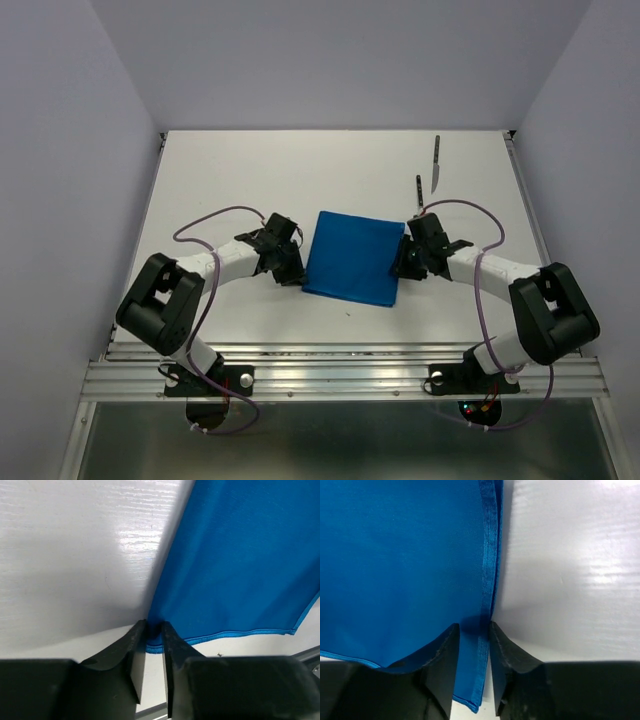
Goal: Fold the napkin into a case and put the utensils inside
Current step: Smooth out the square-folded napkin at the center of the board.
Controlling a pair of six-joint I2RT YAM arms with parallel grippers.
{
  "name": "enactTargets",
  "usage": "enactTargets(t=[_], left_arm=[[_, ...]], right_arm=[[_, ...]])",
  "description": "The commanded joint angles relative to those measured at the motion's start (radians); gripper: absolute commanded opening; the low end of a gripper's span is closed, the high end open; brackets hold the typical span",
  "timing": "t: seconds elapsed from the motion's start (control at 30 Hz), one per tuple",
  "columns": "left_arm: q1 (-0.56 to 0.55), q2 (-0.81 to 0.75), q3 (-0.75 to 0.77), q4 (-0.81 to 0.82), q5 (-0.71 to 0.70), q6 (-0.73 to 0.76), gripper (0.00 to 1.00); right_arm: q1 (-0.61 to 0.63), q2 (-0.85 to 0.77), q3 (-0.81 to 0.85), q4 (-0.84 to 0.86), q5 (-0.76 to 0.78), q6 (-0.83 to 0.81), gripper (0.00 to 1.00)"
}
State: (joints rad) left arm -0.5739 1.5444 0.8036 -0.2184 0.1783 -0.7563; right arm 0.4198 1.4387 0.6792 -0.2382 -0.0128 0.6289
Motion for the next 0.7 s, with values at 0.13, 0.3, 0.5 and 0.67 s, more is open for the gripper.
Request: enactTargets(t=[0.13, 0.3, 0.5, 0.67], left_arm=[[0.005, -0.032, -0.060, 0.051, 0.039, -0.023, 0.13], [0.003, -0.104, -0.086, 0.051, 0.035, -0.055, 0.00], [0.005, -0.159, -0.086, 0.021, 0.020, -0.074, 0.19], [0.005, -0.190, -0.023, -0.050, -0.039, -0.058, 0.43]], right_arm=[[-0.003, 0.166, 0.078, 0.074, -0.030, -0.021, 0.21], [-0.003, 0.278, 0.169, 0.083, -0.041, -0.054, 0.15], [-0.003, 0.338, 0.270, 0.065, -0.049, -0.087, 0.13], [-0.003, 0.289, 0.304, 0.010, 0.011, -0.116, 0.37]])
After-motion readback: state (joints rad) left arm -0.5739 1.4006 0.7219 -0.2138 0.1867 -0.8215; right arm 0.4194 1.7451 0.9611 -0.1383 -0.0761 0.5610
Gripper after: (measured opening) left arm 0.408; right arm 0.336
